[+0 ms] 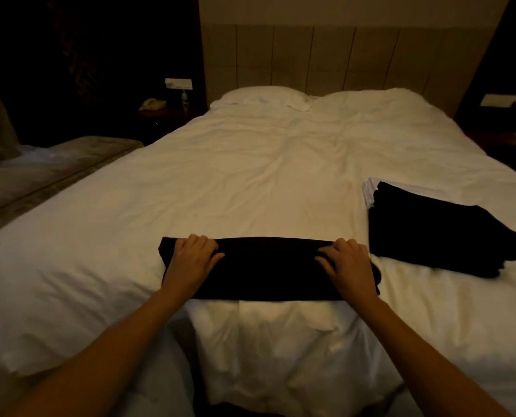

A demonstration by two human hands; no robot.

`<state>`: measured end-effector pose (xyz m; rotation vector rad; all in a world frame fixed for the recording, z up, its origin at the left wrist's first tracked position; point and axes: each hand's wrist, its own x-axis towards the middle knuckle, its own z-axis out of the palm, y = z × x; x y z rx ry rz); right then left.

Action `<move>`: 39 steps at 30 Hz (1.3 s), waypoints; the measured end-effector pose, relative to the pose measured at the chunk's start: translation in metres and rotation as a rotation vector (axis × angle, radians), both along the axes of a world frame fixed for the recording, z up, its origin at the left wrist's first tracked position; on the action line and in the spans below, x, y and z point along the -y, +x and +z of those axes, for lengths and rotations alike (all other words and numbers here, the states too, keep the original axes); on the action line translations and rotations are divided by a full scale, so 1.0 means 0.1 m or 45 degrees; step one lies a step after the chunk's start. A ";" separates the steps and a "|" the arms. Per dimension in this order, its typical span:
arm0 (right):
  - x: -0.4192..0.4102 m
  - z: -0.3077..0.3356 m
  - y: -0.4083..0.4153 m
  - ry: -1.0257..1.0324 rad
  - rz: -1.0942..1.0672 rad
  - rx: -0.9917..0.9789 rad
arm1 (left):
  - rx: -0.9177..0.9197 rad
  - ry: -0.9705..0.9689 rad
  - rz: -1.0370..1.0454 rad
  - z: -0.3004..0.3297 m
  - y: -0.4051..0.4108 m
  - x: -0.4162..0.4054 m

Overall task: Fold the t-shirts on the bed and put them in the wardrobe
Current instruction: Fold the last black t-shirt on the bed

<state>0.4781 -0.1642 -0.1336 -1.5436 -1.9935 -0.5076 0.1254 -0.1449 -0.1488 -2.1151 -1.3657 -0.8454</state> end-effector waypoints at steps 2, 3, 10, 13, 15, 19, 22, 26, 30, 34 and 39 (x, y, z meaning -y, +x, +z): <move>0.16 -0.18 0.03 -0.079 0.052 -0.012 | -0.010 -0.026 -0.032 -0.17 -0.04 0.13; 0.23 -0.24 0.05 -0.111 0.064 -0.011 | -0.020 -0.043 -0.049 -0.23 -0.05 0.18; 0.40 -0.23 0.11 -0.270 0.078 -0.027 | -0.039 -0.193 -0.205 -0.28 -0.03 0.35; 0.41 -0.14 0.12 -0.303 0.038 0.025 | -0.134 -0.265 -0.274 -0.15 0.08 0.34; 0.45 -0.12 0.13 -0.307 -0.029 0.028 | -0.136 -0.341 -0.292 -0.11 0.14 0.33; 0.57 -0.22 0.20 -0.230 -0.085 0.037 | -0.058 -0.423 -0.341 -0.19 0.19 0.35; 0.63 -0.28 0.28 -0.153 -0.086 -0.010 | -0.090 -0.439 -0.368 -0.24 0.17 0.44; 0.67 -0.32 0.38 -0.142 -0.093 -0.341 | 0.084 -0.487 -0.337 -0.16 0.29 0.53; 0.72 -0.36 0.37 -0.132 -0.353 -1.034 | 0.093 -0.573 -0.354 0.01 0.75 0.41; 0.71 -0.41 0.34 -0.183 -0.461 -1.224 | 0.045 -0.756 -0.421 0.13 1.35 0.18; 0.66 -0.43 0.39 -0.280 -0.500 -1.059 | 0.008 -0.857 -0.454 0.18 2.05 -0.15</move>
